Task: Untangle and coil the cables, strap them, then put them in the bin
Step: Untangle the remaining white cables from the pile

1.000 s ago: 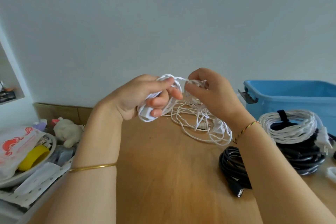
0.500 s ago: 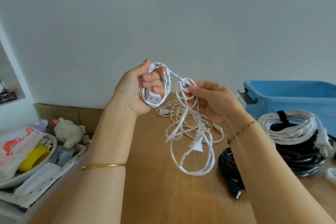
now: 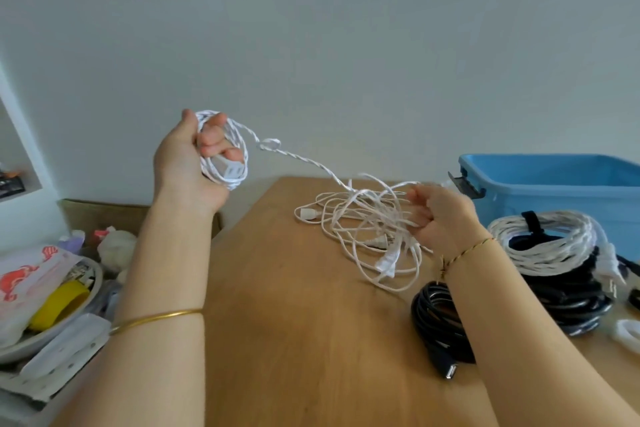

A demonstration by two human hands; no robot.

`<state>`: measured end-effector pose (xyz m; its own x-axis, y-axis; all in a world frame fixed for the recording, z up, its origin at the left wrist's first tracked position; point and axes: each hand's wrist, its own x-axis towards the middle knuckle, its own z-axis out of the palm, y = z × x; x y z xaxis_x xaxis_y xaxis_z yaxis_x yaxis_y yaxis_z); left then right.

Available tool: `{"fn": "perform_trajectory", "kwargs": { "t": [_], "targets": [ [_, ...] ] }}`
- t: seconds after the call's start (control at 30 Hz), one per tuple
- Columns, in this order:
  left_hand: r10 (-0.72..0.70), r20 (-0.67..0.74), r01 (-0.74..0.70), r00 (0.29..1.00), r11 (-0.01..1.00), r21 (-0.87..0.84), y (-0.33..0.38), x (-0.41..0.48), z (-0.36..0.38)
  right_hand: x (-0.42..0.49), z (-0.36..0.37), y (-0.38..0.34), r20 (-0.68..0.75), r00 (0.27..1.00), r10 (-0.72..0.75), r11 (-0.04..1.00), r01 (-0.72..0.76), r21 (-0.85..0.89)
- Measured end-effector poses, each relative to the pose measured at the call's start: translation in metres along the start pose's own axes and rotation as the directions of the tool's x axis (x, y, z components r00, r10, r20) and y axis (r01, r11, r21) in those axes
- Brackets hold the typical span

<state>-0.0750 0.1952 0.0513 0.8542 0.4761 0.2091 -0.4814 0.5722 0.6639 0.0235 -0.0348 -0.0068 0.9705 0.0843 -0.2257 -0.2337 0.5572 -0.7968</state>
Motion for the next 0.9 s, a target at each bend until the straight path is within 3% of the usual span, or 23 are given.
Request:
{"fn": "perform_trajectory", "kwargs": {
  "t": [0.07,0.1,0.17,0.23,0.33,0.37,0.47,0.57,0.67,0.73,0.8,0.83,0.9],
  "targets": [
    [-0.042,0.031,0.04,0.999,0.997,0.059,-0.003,0.0,0.004,-0.008,0.003,-0.003,-0.009,0.997,-0.083,0.965,0.078,-0.25],
    [-0.089,0.064,0.082,0.994,0.991,0.106,-0.005,0.0,0.006,-0.013,0.007,-0.004,0.025,0.988,-0.154,0.895,0.15,-0.42],
    [-0.202,0.136,0.169,0.97,0.96,0.225,-0.012,-0.003,0.011,-0.021,0.017,0.0,0.167,0.919,-0.358,0.629,0.369,-0.684],
    [-0.286,0.202,0.207,0.937,0.917,0.342,-0.019,-0.007,0.016,-0.033,0.029,0.005,0.341,0.794,-0.503,0.404,0.565,-0.719],
    [-0.377,0.296,0.219,0.878,0.865,0.452,-0.024,-0.013,0.02,-0.051,0.042,0.008,0.544,0.64,-0.543,0.188,0.724,-0.664],
    [-0.403,0.327,0.216,0.855,0.849,0.481,-0.024,-0.015,0.02,-0.056,0.045,0.009,0.604,0.611,-0.512,0.173,0.762,-0.624],
    [-0.46,0.404,0.187,0.791,0.81,0.555,-0.023,-0.02,0.021,-0.065,0.05,0.01,0.716,0.571,-0.402,0.285,0.821,-0.495],
    [-0.484,0.43,0.216,0.762,0.816,0.535,-0.023,-0.021,0.022,-0.063,0.05,0.009,0.717,0.58,-0.387,0.322,0.813,-0.485],
    [-0.48,0.447,0.308,0.755,0.861,0.405,-0.02,-0.018,0.02,-0.062,0.05,0.01,0.687,0.593,-0.421,0.368,0.803,-0.468],
    [-0.531,0.525,0.435,0.665,0.847,0.306,-0.013,-0.012,0.014,-0.063,0.05,0.009,0.647,0.619,-0.445,0.456,0.778,-0.432],
    [-0.562,0.661,0.583,0.497,0.781,0.224,-0.006,-0.007,0.008,-0.064,0.047,0.005,0.661,0.613,-0.434,0.49,0.776,-0.398],
    [-0.552,0.689,0.611,0.47,0.767,0.197,-0.004,-0.005,0.005,-0.065,0.047,0.004,0.681,0.596,-0.425,0.473,0.788,-0.395],
    [-0.531,0.693,0.617,0.488,0.771,0.157,-0.004,-0.003,0.002,-0.064,0.045,0.001,0.704,0.567,-0.427,0.412,0.815,-0.406]
  ]
}}
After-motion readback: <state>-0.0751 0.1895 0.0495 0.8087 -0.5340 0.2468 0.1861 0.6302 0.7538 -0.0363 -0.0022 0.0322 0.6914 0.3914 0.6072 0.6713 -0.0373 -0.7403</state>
